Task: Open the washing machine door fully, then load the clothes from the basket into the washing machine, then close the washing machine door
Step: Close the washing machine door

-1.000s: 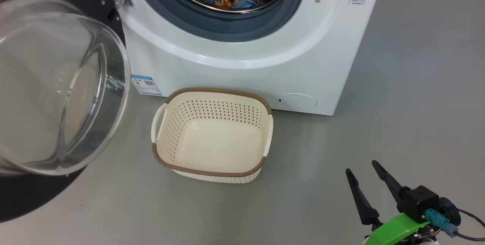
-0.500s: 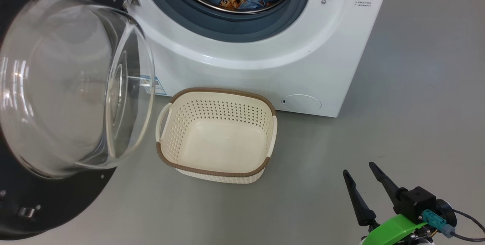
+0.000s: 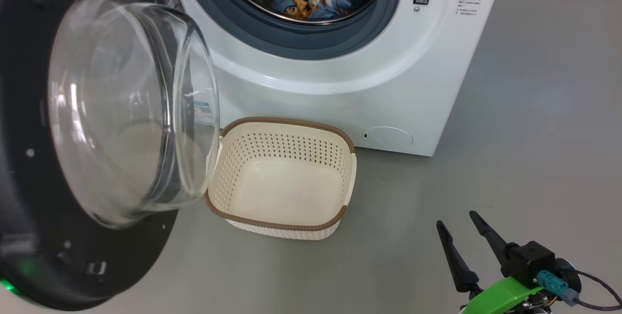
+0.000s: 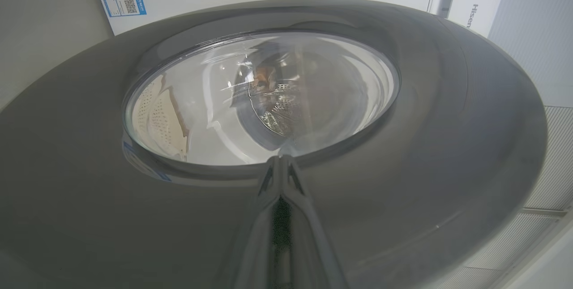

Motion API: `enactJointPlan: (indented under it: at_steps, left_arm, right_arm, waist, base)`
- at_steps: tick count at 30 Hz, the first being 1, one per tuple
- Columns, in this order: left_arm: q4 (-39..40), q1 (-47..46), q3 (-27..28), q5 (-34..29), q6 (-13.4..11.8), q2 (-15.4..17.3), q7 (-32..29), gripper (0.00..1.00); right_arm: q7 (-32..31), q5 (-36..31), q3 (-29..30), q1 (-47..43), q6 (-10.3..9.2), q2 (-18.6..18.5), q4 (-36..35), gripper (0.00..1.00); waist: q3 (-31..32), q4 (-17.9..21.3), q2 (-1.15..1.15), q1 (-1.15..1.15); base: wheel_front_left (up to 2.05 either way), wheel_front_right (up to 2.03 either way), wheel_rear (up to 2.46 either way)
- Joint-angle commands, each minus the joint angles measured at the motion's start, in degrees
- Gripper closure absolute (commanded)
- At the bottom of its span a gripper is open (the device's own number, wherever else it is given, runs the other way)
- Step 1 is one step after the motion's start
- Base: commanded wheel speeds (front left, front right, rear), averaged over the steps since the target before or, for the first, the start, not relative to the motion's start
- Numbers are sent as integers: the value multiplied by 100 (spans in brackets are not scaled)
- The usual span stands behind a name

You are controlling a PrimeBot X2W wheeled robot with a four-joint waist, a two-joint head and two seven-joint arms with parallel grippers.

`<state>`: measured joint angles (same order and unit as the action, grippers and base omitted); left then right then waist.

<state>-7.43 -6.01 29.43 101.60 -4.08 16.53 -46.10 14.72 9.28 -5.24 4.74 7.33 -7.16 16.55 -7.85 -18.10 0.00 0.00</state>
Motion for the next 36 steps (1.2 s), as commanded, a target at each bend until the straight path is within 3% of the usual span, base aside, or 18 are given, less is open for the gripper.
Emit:
enactJointPlan:
  at_steps: [1,12,21,36]
  left_arm:
    - [280,-42,76,56,-18,148,-155,100]
    - [1141,194,-406,285,149,-441,-563,100]
    - [1392,176,-829,375,520,-1039,-586,100]
    - [1224,-342,-1698,322,1064,-1351,56,100]
  right_arm:
    - [28,22,-174,106,16,18,-104,0]
    - [28,48,-169,116,16,89,-115,0]
    - [28,64,-179,210,16,129,-116,0]
    - [28,114,-71,390,16,178,-113,0]
  waist:
    - [8,11,0,0]
    - [-1,216,0,0]
    - [-132,456,0,0]
    - [-411,1218,0,0]
  base:
    - [0,0,0]
    - [0,0,0]
    - [0,0,0]
    - [0,0,0]
